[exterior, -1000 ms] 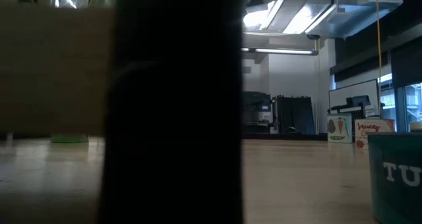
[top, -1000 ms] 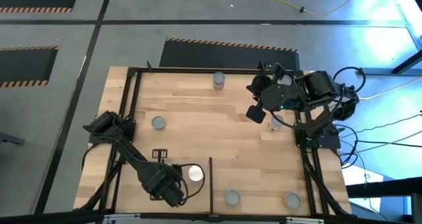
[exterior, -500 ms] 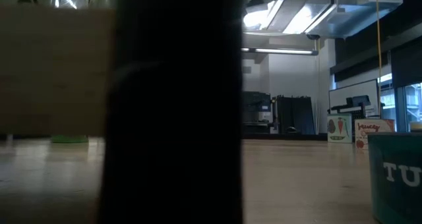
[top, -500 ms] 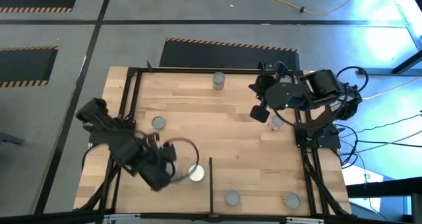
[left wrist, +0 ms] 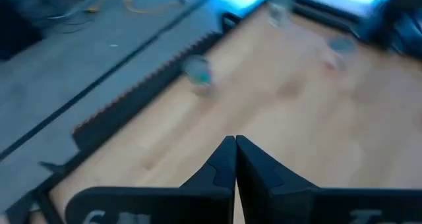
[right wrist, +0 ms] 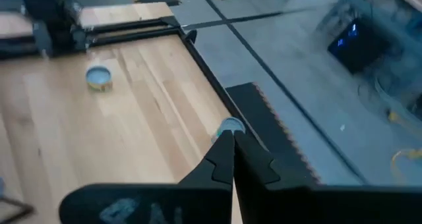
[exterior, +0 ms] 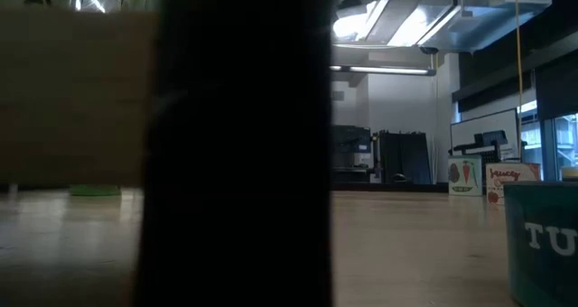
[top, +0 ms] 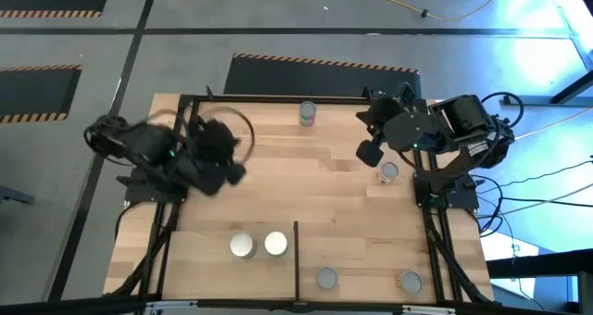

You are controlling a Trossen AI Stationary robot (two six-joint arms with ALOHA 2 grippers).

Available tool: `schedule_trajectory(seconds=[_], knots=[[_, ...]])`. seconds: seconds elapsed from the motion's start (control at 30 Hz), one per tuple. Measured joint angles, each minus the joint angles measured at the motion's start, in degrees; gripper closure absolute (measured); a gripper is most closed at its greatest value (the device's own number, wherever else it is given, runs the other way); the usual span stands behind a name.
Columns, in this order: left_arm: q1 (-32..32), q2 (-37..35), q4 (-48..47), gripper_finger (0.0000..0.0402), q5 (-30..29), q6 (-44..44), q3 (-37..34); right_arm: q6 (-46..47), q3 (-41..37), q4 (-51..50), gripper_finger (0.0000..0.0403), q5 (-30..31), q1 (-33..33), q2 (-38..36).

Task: Pick and place cans onto a shelf
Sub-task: Put the canned chicken soup on the shelf

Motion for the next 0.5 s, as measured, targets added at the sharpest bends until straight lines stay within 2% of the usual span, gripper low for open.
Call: schedule_trajectory(seconds=[0.17,0.27,0.37,0.5], knots=[[6.6,-4.4,0.0,0.0401,-2.3,9.7,0.0,9.1,-0.3,0.0,0.0399,-2.6,-3.8,0.7],[9.9,-6.9,0.0,0.0401,-4.4,14.9,0.0,7.7,-1.0,0.5,0.0399,-4.6,-8.5,2.7],[13.1,-9.1,0.0,0.0401,-3.8,18.1,0.0,5.1,-1.0,2.4,0.0399,-11.4,-14.1,4.9],[16.7,-10.9,0.0,0.0401,-3.6,22.6,0.0,-1.4,-1.0,8.3,0.0399,-17.1,-20.5,8.6]])
